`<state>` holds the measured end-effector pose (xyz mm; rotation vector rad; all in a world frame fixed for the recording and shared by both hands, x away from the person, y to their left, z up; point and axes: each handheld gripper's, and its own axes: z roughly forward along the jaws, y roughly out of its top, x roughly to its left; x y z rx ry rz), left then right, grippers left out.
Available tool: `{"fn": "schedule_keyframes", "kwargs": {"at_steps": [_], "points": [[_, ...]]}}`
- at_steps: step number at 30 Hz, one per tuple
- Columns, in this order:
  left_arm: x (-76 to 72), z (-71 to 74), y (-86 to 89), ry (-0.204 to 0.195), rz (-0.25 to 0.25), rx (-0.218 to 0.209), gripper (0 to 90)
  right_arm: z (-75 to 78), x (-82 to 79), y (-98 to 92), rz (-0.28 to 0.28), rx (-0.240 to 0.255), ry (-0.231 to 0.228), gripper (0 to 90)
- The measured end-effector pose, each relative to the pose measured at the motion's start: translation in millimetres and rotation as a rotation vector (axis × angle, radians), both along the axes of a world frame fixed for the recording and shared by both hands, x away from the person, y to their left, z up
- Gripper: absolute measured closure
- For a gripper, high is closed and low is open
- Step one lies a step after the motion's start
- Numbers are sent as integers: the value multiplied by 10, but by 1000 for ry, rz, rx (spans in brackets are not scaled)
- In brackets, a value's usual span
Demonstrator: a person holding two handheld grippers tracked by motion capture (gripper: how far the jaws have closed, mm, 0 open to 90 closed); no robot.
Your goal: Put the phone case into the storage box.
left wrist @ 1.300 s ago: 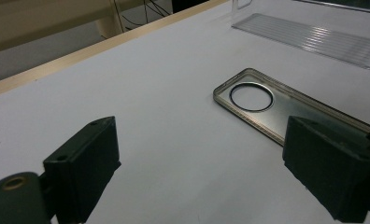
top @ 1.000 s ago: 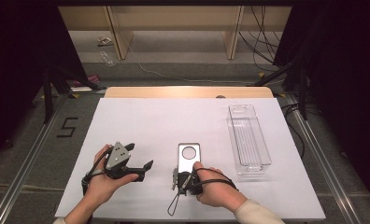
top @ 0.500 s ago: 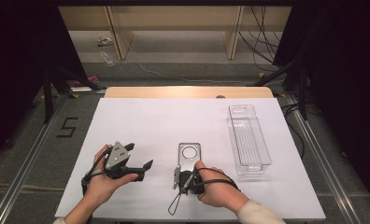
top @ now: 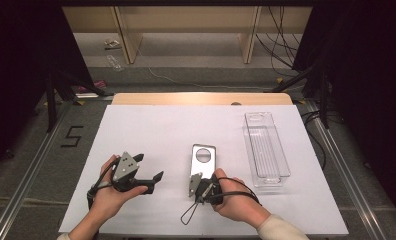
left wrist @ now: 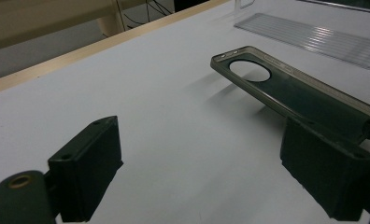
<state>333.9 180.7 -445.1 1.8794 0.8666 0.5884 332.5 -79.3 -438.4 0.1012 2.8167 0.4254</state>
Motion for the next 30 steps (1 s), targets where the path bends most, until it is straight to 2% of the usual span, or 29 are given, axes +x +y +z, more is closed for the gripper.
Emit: {"fn": "schedule_keyframes", "kwargs": {"at_steps": [9, 12, 18, 20, 23, 27, 29, 30], "points": [[8, -7, 12, 3, 3, 1, 128, 3, -5, -55, -4, 46, -12, 892], [9, -9, 14, 5, 5, 2, 131, 20, -2, -68, 8, 78, -36, 892], [13, -13, 23, 7, 7, -1, 136, 64, -26, -101, 3, 145, -61, 892], [15, -14, 26, 7, 11, -5, 139, 76, -28, -116, 16, 178, -73, 892], [21, -15, 35, 8, 15, -4, 141, 88, -28, -134, 22, 202, -80, 892], [29, -9, 39, 8, 20, 2, 143, 89, -31, -162, 25, 214, -81, 892], [33, -1, 40, 13, 37, -1, 147, 80, -31, -175, 35, 207, -85, 892], [36, 5, 40, 14, 43, -2, 148, 72, -36, -183, 37, 208, -71, 892]]}}
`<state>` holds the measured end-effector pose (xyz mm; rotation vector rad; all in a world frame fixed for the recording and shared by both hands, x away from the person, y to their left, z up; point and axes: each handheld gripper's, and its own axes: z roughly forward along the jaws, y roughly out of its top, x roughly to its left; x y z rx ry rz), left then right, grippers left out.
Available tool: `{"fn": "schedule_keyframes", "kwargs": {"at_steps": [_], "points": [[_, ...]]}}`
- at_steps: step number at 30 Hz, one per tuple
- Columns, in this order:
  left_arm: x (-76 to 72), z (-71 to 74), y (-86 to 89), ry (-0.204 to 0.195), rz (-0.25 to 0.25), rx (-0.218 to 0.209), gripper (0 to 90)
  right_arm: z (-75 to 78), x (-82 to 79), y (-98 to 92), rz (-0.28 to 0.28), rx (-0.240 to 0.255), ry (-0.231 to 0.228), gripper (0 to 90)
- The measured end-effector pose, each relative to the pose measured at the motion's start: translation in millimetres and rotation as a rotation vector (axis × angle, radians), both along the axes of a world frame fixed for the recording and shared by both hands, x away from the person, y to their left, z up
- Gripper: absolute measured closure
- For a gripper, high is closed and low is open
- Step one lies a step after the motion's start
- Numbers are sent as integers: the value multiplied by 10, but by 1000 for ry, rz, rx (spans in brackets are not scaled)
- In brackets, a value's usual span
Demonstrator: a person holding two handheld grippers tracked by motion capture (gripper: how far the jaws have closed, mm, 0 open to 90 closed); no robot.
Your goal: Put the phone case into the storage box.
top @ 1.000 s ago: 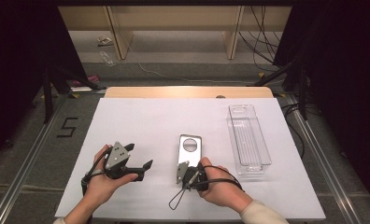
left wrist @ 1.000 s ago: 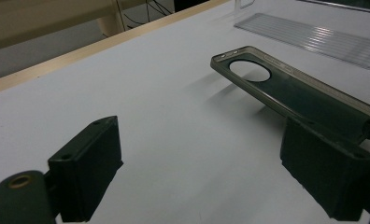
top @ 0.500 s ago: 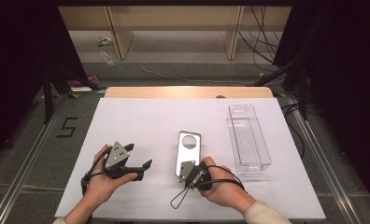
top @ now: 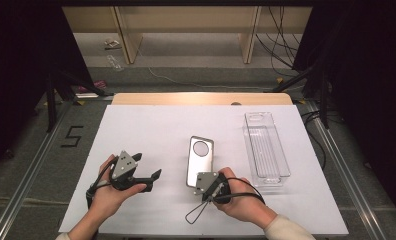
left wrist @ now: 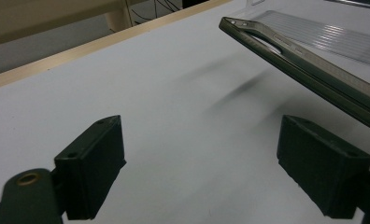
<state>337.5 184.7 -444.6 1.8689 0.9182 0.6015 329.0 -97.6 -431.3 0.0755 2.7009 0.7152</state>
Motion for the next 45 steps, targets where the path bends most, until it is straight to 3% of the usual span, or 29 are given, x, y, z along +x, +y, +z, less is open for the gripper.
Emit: {"fn": "schedule_keyframes", "kwargs": {"at_steps": [9, 15, 25, 30, 38, 45], "points": [[78, 115, -68, 17, 2, -15, 152, 3, -42, -14, 10, 28, -18, 892], [184, 196, -245, 60, -21, -21, 168, 11, -72, 22, 19, 29, -27, 893], [415, 319, -481, 99, -23, -42, 205, 20, -101, 58, 30, 47, -45, 892], [504, 323, -545, 125, -23, -33, 224, 13, -107, 66, 37, 43, -37, 891], [613, 299, -621, 176, -24, -75, 285, 17, -114, 79, 42, 56, -50, 892], [693, 269, -657, 205, -1, -86, 351, 16, -128, 104, 59, 54, -52, 892]]}}
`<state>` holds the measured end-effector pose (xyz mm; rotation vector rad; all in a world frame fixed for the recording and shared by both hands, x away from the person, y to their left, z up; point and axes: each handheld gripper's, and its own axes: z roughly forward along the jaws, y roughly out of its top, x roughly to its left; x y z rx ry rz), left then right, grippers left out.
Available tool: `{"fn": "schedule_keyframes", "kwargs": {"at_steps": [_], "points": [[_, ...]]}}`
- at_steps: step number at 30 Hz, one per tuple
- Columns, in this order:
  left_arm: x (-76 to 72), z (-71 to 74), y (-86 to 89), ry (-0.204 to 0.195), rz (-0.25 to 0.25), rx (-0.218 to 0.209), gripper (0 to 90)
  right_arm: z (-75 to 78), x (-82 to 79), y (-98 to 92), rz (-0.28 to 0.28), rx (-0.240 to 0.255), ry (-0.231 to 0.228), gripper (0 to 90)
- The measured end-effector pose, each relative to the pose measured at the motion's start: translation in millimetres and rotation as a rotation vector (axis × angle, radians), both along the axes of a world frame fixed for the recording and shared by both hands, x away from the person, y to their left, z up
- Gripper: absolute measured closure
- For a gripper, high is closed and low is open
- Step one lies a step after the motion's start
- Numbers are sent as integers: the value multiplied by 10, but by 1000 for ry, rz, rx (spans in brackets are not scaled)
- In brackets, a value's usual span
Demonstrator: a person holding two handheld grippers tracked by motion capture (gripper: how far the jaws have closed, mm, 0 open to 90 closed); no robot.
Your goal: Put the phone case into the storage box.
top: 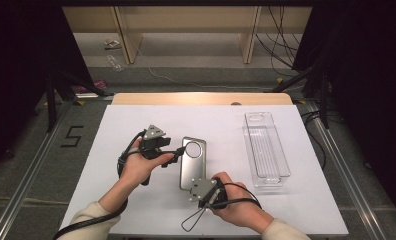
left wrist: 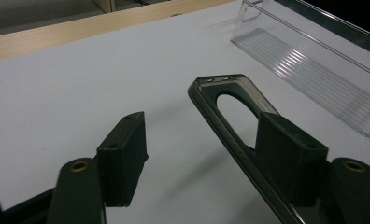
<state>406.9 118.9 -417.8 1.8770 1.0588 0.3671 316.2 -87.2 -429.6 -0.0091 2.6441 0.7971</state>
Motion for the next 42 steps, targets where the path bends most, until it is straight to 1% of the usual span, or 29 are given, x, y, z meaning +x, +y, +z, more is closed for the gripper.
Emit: {"fn": "schedule_keyframes", "kwargs": {"at_steps": [1, 2, 5, 8, 9, 11, 13, 18, 19, 20, 22, 23, 24, 25, 26, 27, 28, 32, 33, 35, 38, 39, 42], "points": [[13, -7, -2, 6, 4, -2, 364, 0, -8, 5, -5, 4, 4, 892], [26, -13, -5, 13, 8, 2, 372, -3, -11, 14, -7, 10, -1, 892], [52, -28, -14, 22, 12, -6, 392, -2, -10, 24, 4, 5, -6, 892], [70, -33, -21, 35, 14, -10, 414, -7, -20, 33, 0, 8, -4, 892], [72, -34, -22, 36, 13, -15, 429, -7, -18, 36, 6, 7, -11, 892], [73, -35, -29, 48, 8, -42, 455, -7, -18, 39, 10, 6, -10, 892], [74, -35, -28, 63, 10, -54, 479, -7, -20, 42, 11, 8, -12, 893], [77, -44, -25, 79, 6, -86, 530, -6, -29, 50, 13, 11, -18, 892], [78, -44, -25, 81, 5, -94, 535, -6, -36, 50, 9, 11, -13, 893], [77, -43, -25, 84, 3, -99, 548, -6, -28, 53, 19, 13, -19, 893], [73, -42, -25, 93, 11, -103, 572, -5, -38, 53, 14, 13, -13, 893], [73, -42, -24, 96, 14, -105, 587, -4, -35, 54, 21, 12, -22, 893], [72, -42, -22, 109, 19, -116, 599, -1, -37, 54, 21, 11, -18, 893], [72, -42, -20, 116, 21, -122, 611, 0, -37, 57, 27, 11, -22, 893], [72, -43, -19, 124, 22, -131, 620, -4, -43, 59, 20, 15, -29, 893], [70, -44, -20, 132, 23, -138, 630, 1, -47, 58, 20, 9, -23, 893], [70, -45, -22, 141, 21, -150, 634, 1, -44, 62, 25, 11, -34, 893], [66, -39, -22, 165, 23, -175, 672, 3, -54, 68, 23, 13, -36, 893], [67, -36, -19, 169, 22, -183, 680, 2, -54, 69, 26, 13, -39, 893], [66, -29, -14, 180, 23, -212, 700, -3, -58, 72, 26, 9, -35, 893], [57, -11, -9, 191, 18, -249, 732, -21, -52, 87, 37, 7, -40, 893], [50, -2, -11, 192, 13, -261, 742, -29, -57, 91, 35, 4, -34, 893], [32, 23, -15, 195, 3, -298, 770, -46, -48, 106, 40, -2, -48, 893]]}}
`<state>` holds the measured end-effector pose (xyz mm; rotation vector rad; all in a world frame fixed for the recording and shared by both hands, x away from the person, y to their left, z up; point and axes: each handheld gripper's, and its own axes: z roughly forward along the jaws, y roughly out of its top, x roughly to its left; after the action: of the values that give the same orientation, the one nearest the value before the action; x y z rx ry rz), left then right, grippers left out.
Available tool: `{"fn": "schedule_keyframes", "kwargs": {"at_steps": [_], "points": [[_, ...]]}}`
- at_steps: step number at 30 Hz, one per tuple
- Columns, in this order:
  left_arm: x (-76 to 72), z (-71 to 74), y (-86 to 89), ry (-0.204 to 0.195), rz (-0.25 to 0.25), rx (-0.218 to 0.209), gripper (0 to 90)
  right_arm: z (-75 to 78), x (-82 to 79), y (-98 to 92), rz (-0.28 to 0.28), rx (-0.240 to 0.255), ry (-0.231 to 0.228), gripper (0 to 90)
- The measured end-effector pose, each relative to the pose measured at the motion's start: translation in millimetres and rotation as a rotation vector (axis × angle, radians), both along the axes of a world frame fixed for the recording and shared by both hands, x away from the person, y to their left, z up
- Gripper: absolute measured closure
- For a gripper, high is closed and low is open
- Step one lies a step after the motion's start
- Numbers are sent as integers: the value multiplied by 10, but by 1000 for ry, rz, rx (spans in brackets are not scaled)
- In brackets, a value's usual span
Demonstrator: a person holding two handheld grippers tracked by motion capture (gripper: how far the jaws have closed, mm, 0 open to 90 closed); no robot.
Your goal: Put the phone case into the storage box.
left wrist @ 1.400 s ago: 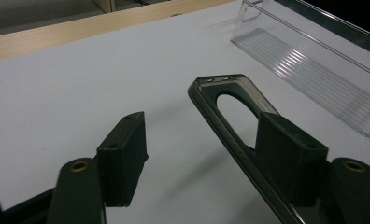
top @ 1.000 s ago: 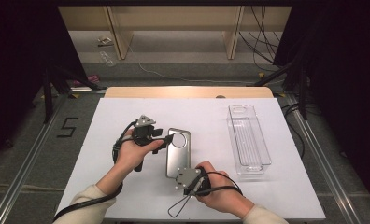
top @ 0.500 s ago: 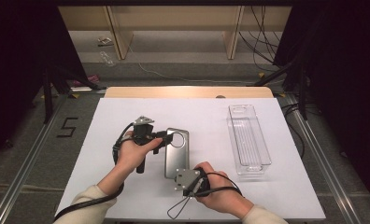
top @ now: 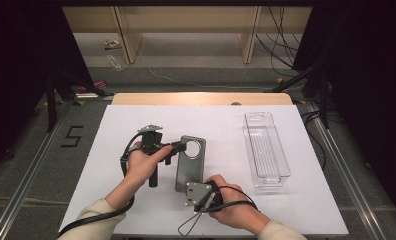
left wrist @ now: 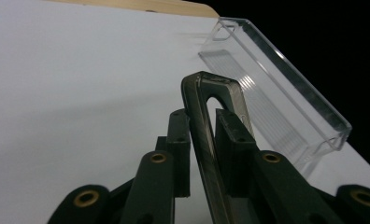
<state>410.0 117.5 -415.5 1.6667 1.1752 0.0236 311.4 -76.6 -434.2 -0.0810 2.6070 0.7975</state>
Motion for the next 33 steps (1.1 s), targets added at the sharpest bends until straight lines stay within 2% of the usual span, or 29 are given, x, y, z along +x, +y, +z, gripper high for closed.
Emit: {"fn": "schedule_keyframes", "kwargs": {"at_steps": [2, 5, 12, 14, 18, 22, 25, 28, 33], "points": [[-13, 12, -4, -5, -5, -17, 790, -13, -10, 6, -6, -13, 11, 893], [-44, 36, -30, -15, -11, -43, 810, -29, -1, 18, -4, -15, -4, 893], [-104, 97, -79, -97, -38, -37, 817, -41, 7, 36, -24, -14, -15, 878], [-117, 106, -87, -127, -40, -13, 818, -47, 17, 24, -41, 8, -3, 816], [-130, 113, -93, -158, -40, 3, 818, -30, 44, 4, -63, 55, -27, 715], [-132, 110, -83, -192, -43, 25, 817, 13, 76, -32, -89, 102, -43, 569], [-139, 106, -79, -238, -45, 48, 816, 34, 89, -50, -122, 155, -41, 501], [-146, 104, -68, -256, -51, 49, 816, 64, 102, -73, -142, 201, -42, 438], [-155, 86, -69, -297, -61, 81, 815, 120, 155, -134, -224, 297, -2, 316]]}}
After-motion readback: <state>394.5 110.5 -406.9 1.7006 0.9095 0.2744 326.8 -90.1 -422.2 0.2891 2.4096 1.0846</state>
